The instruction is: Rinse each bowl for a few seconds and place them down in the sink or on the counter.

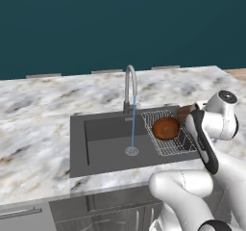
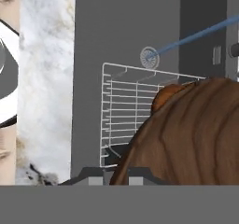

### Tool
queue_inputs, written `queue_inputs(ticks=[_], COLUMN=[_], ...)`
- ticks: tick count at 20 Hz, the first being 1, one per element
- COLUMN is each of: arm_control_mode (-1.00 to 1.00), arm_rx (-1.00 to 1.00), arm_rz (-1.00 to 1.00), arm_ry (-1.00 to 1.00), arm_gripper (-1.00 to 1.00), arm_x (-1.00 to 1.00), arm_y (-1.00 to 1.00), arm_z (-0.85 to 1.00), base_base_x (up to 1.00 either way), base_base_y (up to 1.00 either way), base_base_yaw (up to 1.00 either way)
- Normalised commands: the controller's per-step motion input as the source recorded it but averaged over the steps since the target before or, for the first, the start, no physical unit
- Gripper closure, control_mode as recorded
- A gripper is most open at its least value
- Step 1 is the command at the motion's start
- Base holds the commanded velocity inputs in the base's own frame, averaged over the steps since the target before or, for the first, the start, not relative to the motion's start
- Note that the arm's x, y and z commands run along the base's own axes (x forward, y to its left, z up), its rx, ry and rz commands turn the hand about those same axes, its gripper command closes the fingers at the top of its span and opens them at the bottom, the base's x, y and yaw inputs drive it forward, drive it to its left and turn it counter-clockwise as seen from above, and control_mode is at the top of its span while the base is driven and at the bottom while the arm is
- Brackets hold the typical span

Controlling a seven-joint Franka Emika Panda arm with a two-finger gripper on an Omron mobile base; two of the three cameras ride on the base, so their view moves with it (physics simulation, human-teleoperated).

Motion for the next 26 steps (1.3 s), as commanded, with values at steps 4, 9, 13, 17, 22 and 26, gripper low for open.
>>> queue_inputs(ticks=[4, 9, 13, 17, 22, 26], arm_control_mode=[-1.0, -1.0, -1.0, -1.0, -1.0, -1.0], arm_rx=[0.04, -0.02, -0.06, -0.04, -0.02, -0.01], arm_rz=[0.25, 0.18, 0.13, 0.12, 0.12, 0.1], arm_ry=[0.14, 0.02, 0.0, 0.0, 0.0, 0.0], arm_gripper=[1.0, 1.0, 1.0, 1.0, 1.0, 1.0], arm_x=[0.12, 0.09, 0.12, 0.18, 0.28, 0.38], arm_y=[0.54, 0.61, 0.56, 0.43, 0.31, 0.29], arm_z=[0.0, 0.0, -0.02, -0.06, -0.13, -0.12], base_base_x=[0.0, 0.0, 0.0, 0.0, 0.0, 0.0], base_base_y=[0.0, 0.0, 0.0, 0.0, 0.0, 0.0], base_base_yaw=[0.0, 0.0, 0.0, 0.0, 0.0, 0.0])
